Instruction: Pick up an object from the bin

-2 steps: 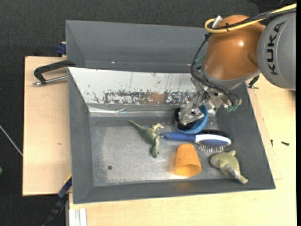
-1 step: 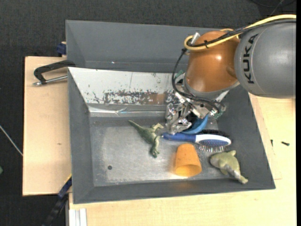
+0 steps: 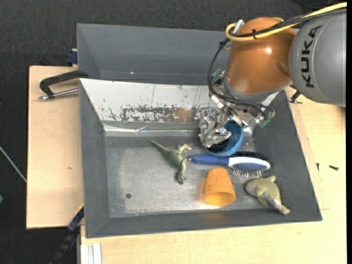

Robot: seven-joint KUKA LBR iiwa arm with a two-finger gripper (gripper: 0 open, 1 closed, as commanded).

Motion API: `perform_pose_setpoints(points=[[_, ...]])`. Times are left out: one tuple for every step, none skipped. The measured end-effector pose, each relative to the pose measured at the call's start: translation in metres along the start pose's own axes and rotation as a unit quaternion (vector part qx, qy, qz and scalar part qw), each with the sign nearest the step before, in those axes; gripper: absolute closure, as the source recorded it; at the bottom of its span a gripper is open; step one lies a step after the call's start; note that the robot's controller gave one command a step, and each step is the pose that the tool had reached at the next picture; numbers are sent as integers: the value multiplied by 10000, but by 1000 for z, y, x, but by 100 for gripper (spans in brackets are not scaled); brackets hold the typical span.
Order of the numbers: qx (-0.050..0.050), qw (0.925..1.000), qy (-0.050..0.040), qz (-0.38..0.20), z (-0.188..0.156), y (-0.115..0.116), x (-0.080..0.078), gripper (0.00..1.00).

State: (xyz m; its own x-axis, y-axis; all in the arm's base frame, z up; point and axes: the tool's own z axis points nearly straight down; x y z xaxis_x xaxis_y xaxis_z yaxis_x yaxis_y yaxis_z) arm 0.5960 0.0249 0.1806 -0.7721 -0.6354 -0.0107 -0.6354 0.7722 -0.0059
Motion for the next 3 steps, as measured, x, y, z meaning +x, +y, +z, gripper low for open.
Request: perform_pose_setpoints(points=[[-21,10000,23,0,3,1,1,0],[-21,9870,17,1605,109,-14,25,0],[15,9871,-54,1597,104,-15,22,100]])
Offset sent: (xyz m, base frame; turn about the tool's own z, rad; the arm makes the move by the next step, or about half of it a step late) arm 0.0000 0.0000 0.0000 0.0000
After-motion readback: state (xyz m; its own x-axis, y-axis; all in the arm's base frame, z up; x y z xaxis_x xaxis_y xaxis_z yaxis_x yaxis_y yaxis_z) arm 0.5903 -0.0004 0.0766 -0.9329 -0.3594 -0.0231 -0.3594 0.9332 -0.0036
